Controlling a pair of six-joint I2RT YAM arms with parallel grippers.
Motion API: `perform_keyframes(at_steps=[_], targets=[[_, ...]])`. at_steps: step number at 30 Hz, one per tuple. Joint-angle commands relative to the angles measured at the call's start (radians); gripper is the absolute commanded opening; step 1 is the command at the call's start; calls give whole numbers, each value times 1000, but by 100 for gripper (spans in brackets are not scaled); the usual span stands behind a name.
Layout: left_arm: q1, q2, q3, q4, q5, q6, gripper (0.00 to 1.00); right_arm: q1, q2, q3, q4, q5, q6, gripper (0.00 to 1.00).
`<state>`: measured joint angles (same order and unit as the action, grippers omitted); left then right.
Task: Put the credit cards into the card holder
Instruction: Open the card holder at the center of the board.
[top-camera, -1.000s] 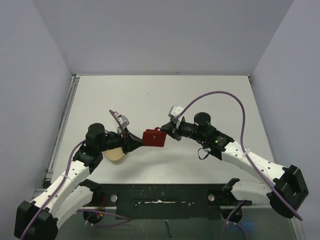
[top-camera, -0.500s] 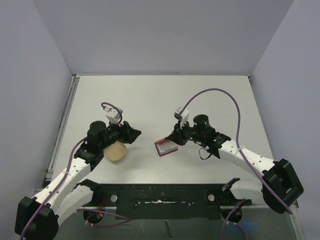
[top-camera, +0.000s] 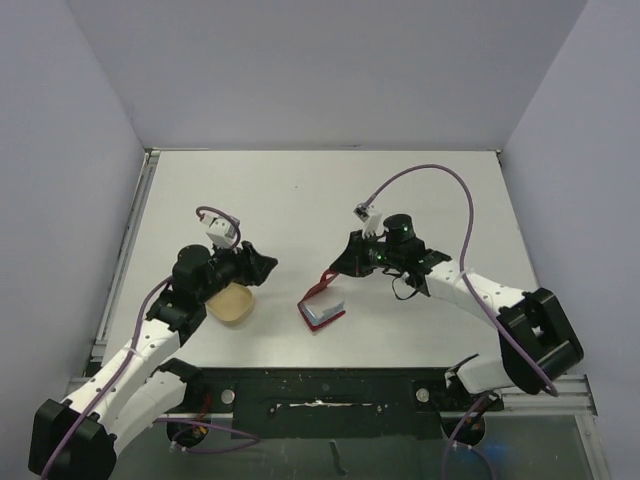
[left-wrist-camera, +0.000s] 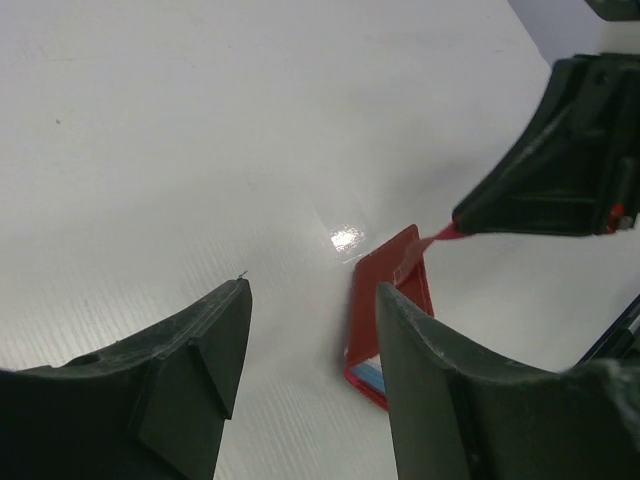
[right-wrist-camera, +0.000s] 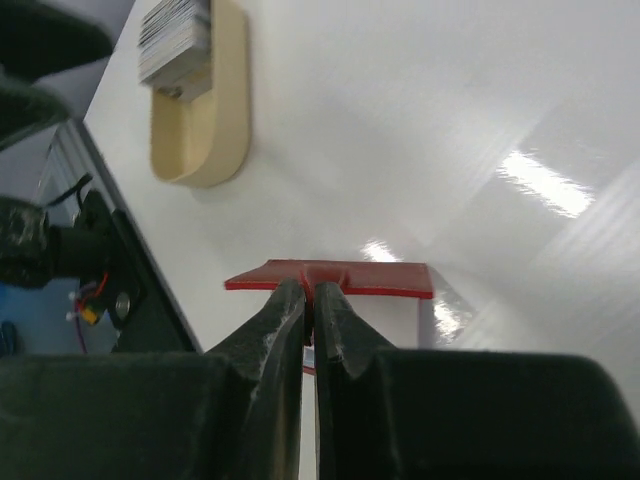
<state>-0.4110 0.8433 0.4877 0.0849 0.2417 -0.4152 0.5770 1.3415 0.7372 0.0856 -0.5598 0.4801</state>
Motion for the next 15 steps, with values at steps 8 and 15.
perform_keyframes(at_steps=[8, 15], targets=[[-101, 48, -14, 108, -13, 14, 48, -266, 236, 80, 21, 42, 164, 0], [-214, 176, 11, 187, -120, 33, 48, -304, 240, 70, -6, 52, 135, 0]])
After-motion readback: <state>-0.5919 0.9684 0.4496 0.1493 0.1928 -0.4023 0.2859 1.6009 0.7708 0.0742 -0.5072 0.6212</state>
